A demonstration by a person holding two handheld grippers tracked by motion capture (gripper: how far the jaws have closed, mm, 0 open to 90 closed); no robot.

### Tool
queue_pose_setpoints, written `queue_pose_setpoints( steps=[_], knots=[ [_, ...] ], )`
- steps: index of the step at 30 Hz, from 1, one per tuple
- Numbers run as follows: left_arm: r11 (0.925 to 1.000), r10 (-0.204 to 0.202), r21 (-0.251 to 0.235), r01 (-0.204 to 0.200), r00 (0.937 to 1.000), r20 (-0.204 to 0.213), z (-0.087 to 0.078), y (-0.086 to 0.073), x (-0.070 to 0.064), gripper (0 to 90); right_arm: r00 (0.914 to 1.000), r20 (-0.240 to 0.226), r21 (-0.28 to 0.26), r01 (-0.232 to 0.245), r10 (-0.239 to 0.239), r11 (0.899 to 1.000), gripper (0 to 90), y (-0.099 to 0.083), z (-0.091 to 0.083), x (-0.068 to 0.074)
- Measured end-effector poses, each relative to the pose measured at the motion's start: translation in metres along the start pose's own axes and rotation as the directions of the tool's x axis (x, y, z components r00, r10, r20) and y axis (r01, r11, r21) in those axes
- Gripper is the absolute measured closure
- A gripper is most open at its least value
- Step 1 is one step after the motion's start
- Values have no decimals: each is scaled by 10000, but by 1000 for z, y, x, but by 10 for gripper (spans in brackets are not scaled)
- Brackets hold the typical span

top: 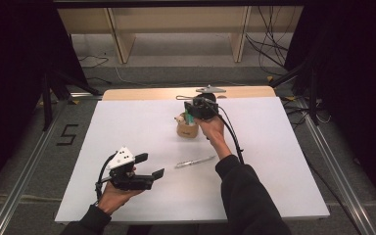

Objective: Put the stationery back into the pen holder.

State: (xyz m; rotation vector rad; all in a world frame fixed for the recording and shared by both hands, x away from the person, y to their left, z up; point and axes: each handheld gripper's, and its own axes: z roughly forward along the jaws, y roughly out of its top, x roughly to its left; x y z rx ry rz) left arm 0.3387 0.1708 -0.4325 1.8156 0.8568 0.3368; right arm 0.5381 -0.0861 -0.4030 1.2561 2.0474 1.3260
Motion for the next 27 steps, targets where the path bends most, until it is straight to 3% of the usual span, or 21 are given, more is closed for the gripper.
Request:
queue_pose_setpoints(
  steps=[4,9,12,20,27],
  knots=[
    [10000,-49,-40,49,10000,-5,0,0,0,152,9998,184,-64,111,-110,9999,651,1,-1,0],
    [10000,-19,-48,19,10000,9,0,0,0,153,9994,318,8,-113,113,9999,653,-2,6,-5],
    [10000,-12,-19,12,10000,10,0,0,1,152,9993,243,115,-297,294,9995,652,-4,9,-6],
    [10000,-2,-25,2,10000,4,-1,0,0,152,9996,116,345,-256,252,9991,651,-7,11,-5],
    [10000,-12,-28,12,10000,3,-1,0,0,152,9973,93,431,-731,727,9964,651,-7,13,-9]
  ],
)
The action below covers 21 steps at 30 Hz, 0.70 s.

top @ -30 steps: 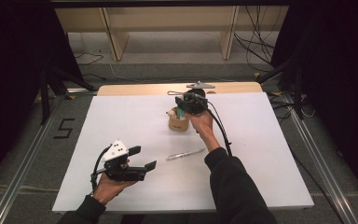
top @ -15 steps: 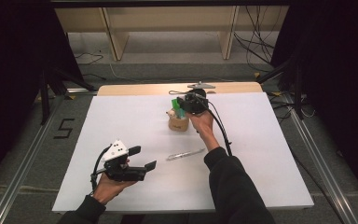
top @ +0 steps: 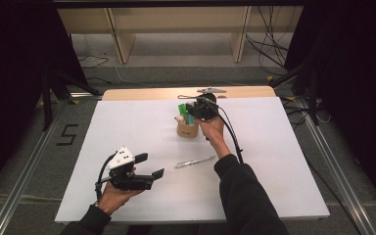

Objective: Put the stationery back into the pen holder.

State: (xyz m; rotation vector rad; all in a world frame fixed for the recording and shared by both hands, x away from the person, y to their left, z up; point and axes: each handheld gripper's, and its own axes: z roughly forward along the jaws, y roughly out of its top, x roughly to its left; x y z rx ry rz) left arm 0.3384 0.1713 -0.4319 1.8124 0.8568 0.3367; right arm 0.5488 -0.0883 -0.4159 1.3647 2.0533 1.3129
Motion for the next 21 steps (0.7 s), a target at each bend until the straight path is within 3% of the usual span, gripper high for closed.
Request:
queue_pose_setpoints(
  steps=[6,11,13,21],
  knots=[
    [10000,7,3,-7,10000,1,0,0,0,152,9999,81,-42,-139,140,9999,652,0,2,-1],
    [10000,13,18,-13,10000,-7,0,0,0,152,9991,411,-35,101,-100,9999,652,-1,4,-2],
    [10000,33,17,-33,10000,0,0,0,0,152,9996,274,61,-89,87,9999,651,-2,6,-4],
    [10000,30,30,-30,10000,1,0,0,0,152,9996,262,118,-86,83,9999,651,-3,7,-3]
  ],
)
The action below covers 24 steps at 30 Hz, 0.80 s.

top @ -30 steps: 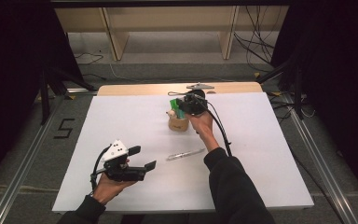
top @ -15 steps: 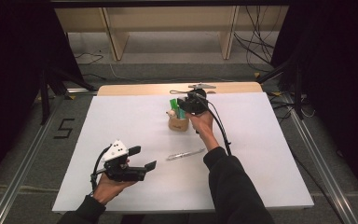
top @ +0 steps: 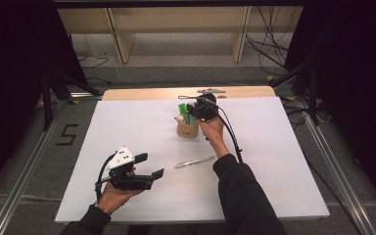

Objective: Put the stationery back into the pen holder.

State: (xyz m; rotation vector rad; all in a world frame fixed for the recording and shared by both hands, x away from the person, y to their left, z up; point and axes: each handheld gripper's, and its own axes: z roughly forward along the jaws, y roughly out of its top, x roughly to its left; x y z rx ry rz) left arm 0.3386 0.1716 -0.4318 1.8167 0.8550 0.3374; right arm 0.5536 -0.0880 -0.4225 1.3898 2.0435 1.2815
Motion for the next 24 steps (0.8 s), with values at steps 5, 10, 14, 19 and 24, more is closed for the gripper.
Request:
queue_pose_setpoints(
  steps=[5,10,14,19,24],
  knots=[
    [10000,-8,-4,8,10000,-1,0,0,0,152,10000,-20,23,7,-7,10000,647,0,0,0],
    [10000,-6,-7,6,10000,-3,0,0,0,152,9998,-211,142,74,-71,9999,545,0,-1,0],
    [10000,-17,0,17,10000,-12,0,0,0,152,9994,-341,-59,18,-20,10000,456,4,-7,0],
    [10000,-13,-4,13,10000,-27,0,0,0,152,9987,-513,-294,11,-26,9996,407,9,-18,-3],
    [10000,-15,4,15,10000,-43,0,0,0,152,9972,-733,-344,144,-169,9993,361,14,-34,-3]
  ],
)
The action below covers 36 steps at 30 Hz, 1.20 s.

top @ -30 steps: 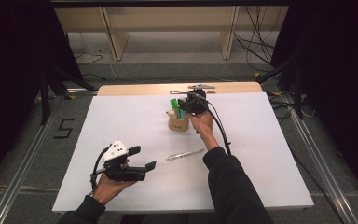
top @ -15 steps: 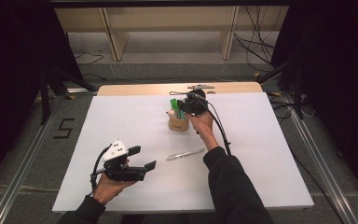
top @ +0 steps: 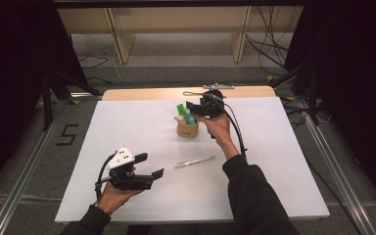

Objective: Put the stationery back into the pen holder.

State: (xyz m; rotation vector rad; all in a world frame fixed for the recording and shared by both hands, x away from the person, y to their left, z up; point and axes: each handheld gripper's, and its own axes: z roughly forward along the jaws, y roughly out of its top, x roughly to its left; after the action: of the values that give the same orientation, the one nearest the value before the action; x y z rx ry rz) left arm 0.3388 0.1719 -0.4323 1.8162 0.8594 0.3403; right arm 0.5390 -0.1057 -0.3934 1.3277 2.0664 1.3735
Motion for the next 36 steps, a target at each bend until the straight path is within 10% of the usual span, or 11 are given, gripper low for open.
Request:
queue_pose_setpoints(
  steps=[25,36],
  knots=[
    [9978,195,642,-193,9998,-20,12,5,-2,152,9852,-1379,-197,997,-1014,9948,285,-26,-97,-5],
    [9761,995,1928,-1003,9949,138,41,16,-8,154,9825,-1440,-303,1154,-1186,9929,276,-52,-126,-9]
  ],
)
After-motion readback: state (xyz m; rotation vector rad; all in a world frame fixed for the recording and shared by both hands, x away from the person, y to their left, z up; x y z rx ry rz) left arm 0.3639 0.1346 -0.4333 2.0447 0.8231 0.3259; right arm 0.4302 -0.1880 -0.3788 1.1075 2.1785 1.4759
